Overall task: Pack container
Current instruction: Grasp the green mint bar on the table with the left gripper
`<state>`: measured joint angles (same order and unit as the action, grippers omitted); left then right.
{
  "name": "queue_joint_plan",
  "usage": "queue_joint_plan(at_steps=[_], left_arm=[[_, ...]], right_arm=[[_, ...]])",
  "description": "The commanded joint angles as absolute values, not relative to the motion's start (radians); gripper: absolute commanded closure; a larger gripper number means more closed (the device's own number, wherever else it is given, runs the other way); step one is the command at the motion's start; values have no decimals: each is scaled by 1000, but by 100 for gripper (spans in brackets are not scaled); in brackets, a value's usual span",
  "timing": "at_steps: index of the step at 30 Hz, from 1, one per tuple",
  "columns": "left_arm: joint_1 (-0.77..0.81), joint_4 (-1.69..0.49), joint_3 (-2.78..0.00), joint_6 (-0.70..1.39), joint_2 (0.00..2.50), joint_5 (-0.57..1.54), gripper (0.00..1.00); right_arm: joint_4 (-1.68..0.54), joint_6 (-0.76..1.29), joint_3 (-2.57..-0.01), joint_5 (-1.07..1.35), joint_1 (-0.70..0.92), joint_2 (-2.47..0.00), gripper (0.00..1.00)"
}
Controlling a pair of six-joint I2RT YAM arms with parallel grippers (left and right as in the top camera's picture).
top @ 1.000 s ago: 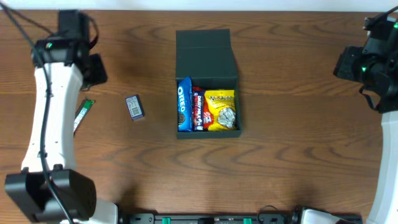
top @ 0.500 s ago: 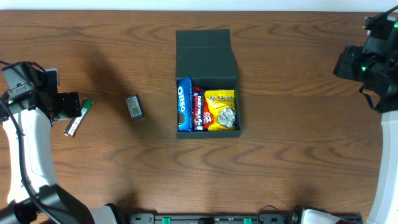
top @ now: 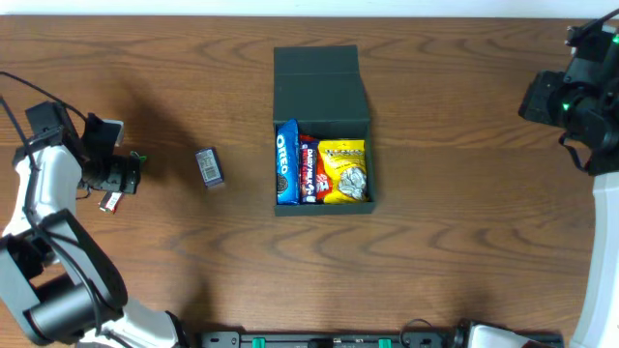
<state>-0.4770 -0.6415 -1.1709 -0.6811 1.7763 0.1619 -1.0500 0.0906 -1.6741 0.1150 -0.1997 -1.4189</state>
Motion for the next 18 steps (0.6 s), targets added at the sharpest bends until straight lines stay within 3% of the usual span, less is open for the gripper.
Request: queue_joint_plan(at_steps=[1, 14, 15, 18], left_arm=[[-485, -628, -1166, -730, 1823, 177, 5], [-485, -586, -1166, -742, 1895, 177, 1], [-485, -586, -1166, -746, 1897, 177, 5], [-485, -585, -1166, -749, 1905, 177, 6]], right_arm=[[-1050, 89, -1674, 116, -204, -1417, 98], [-1049, 100, -1674, 117, -204, -1417, 98], [-1049, 100, -1674, 116, -204, -1417, 98], [-1049, 100, -1674, 116, -204, -1417, 98]])
